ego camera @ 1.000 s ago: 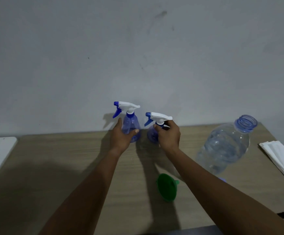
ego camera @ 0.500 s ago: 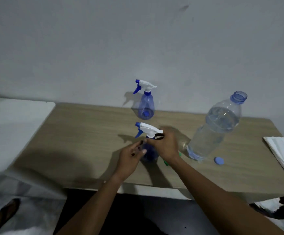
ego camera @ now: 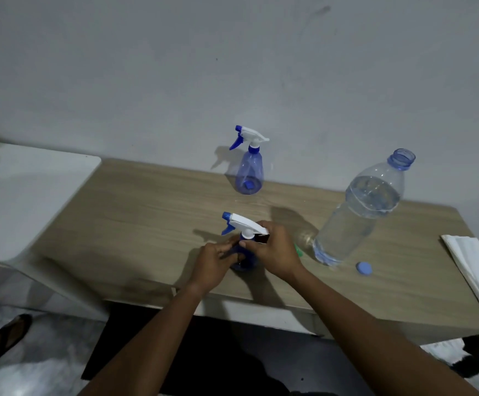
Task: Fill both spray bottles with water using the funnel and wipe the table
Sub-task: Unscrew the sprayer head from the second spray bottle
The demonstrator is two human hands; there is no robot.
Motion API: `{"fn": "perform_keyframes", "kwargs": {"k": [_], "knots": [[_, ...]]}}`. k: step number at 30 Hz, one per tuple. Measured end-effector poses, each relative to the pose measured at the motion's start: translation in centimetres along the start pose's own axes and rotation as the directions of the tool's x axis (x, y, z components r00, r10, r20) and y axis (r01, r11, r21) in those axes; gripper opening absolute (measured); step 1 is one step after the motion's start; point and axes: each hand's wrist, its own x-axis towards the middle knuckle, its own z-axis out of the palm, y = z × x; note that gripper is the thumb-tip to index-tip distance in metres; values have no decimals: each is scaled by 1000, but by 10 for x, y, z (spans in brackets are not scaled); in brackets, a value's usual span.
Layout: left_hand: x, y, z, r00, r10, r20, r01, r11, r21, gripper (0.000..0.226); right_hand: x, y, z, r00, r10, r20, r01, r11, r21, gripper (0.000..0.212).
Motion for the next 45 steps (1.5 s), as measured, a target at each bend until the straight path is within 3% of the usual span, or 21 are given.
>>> {"fn": "perform_keyframes", "kwargs": {"k": [5, 9, 13, 17, 29, 36, 40, 45], "knots": [[4, 0, -5, 998, -21, 55, 20, 1000, 21, 43, 4, -1, -14, 986, -98, 136, 103, 994, -33, 23], [6, 0, -7, 997, -36, 68, 30, 996, 82, 43, 8, -14, -25, 964, -120, 237, 142, 987, -77, 37], [8, 0, -8, 995, -60, 81, 52, 994, 97, 40, 11, -22, -24, 964, -168, 205, 217, 944, -247, 34], [7, -1, -8, 995, -61, 78, 52, 992, 111, 36, 13, -16, -22, 957, -204, 205, 259, 921, -291, 27], [4, 8, -9, 996, -41, 80, 27, 986, 163, 42, 7, -17, -32, 931, -227, 286, 311, 903, -298, 17], [5, 6, -8, 995, -73, 66, 60, 981, 183, 30, 3, -26, -20, 957, -241, 162, 285, 887, -365, 40], [2, 11, -9, 994, -61, 92, 45, 984, 172, 37, 2, -21, -20, 965, -229, 128, 261, 891, -371, 34], [3, 11, -9, 994, -61, 96, 45, 987, 154, 45, 1, -18, -22, 949, -253, 190, 309, 873, -377, 22]]}}
